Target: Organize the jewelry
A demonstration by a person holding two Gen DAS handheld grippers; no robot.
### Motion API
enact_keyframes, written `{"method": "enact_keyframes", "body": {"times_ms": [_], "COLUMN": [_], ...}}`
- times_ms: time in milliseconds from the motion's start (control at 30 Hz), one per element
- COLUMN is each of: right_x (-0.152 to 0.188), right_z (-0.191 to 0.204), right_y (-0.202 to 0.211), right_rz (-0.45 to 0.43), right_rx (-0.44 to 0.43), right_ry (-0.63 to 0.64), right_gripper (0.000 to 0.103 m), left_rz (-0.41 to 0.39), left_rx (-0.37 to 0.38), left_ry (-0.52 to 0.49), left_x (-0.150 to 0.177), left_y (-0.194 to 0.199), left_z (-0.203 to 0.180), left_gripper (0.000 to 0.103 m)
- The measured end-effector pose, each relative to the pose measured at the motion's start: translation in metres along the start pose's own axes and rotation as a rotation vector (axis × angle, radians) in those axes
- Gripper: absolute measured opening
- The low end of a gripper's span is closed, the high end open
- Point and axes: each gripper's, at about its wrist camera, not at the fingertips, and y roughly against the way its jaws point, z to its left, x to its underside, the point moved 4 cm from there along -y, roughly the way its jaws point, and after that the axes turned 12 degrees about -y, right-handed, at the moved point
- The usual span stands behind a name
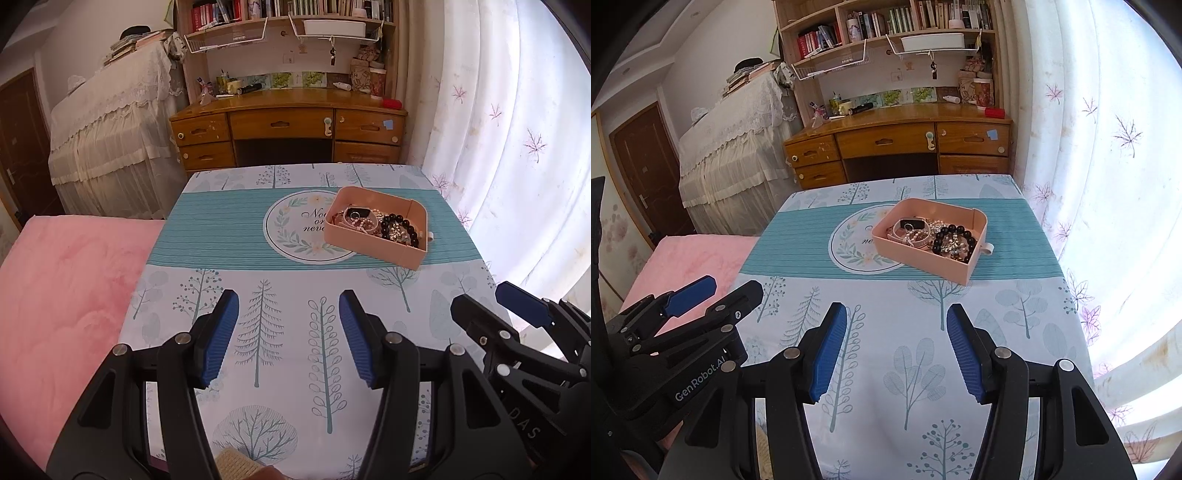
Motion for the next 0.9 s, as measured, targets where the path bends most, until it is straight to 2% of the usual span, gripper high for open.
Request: {"method": "enact_keyframes", "body": {"times_ms": [233,900], "right_x": [0.001,0.0], "right_z": [-0.003,-0.001], "right_y": [-0.012,-0.017], "right_rz": [0.022,0.012], "right_rx": [0.003,-0.004], "right_ry": [0.004,0.031], "right_gripper": [0.057,0.058], "left_rz": [0.015,0.007], "left_rx": [0.009,0.022], "left_ry": [-0.001,-0.009], "left_x": [0.002,0.0], "left_y": [-0.005,-0.009], "left_z": [0.001,-0.004], "left_gripper": [0.054,0.054]}}
